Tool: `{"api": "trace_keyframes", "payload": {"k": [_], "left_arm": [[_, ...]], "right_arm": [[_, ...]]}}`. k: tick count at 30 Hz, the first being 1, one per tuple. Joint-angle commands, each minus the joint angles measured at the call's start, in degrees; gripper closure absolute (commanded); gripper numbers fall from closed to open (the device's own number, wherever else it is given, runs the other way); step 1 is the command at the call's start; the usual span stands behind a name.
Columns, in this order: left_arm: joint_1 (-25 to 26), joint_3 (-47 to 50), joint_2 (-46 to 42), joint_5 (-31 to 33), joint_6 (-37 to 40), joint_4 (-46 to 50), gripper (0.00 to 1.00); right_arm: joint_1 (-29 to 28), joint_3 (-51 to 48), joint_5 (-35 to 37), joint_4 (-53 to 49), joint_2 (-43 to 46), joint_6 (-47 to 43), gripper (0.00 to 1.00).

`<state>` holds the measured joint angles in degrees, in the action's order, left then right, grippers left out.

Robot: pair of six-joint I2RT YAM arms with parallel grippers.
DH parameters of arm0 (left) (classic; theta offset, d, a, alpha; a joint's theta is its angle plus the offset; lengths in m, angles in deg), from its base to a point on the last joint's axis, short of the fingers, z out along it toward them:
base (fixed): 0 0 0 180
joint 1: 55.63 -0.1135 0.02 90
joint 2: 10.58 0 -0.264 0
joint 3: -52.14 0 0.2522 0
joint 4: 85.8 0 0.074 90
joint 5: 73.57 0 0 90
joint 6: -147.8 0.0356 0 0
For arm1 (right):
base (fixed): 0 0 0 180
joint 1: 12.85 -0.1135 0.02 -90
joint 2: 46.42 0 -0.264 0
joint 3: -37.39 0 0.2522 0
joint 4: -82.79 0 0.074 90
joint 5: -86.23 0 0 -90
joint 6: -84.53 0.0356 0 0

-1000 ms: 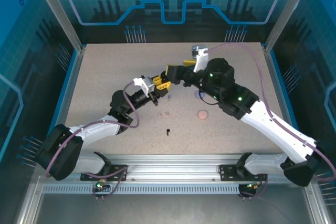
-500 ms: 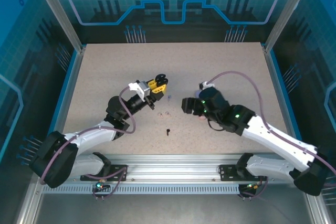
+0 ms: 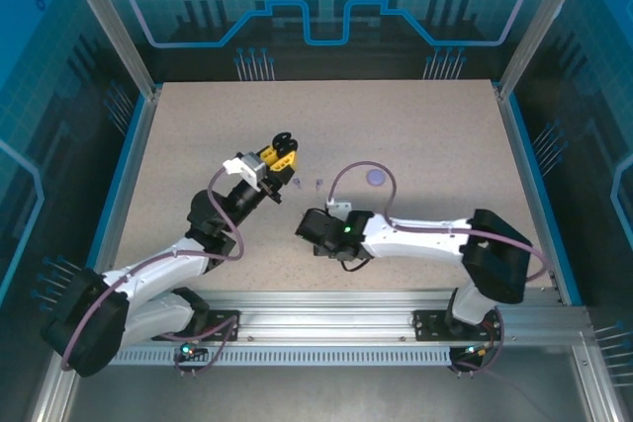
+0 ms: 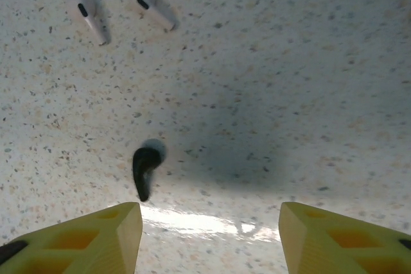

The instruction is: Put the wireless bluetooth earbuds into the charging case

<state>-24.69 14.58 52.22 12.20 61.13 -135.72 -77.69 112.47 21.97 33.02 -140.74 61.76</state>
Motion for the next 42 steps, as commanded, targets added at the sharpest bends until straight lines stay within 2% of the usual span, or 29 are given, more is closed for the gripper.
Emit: {"api": "trace_keyframes", "payload": {"k": [1,15,42], "left_arm": [[0.3,0.7,-1.5,2.9,1.4,0.7,1.0],[0.1,1.0,-2.8,5.2,2.8,1.0,1.0],[-0.3,0.9,-1.8,4.6,2.6,0.3,1.0]], "right_arm": [[-1.1,4.2,1.6,-1.8,-4.0,4.0,0.43],[-0.8,10.3,-1.5,-0.6,-14.0,4.5,0.55],[1.8,11.2,-3.5,2.2,-18.5,4.1,0.67]]}}
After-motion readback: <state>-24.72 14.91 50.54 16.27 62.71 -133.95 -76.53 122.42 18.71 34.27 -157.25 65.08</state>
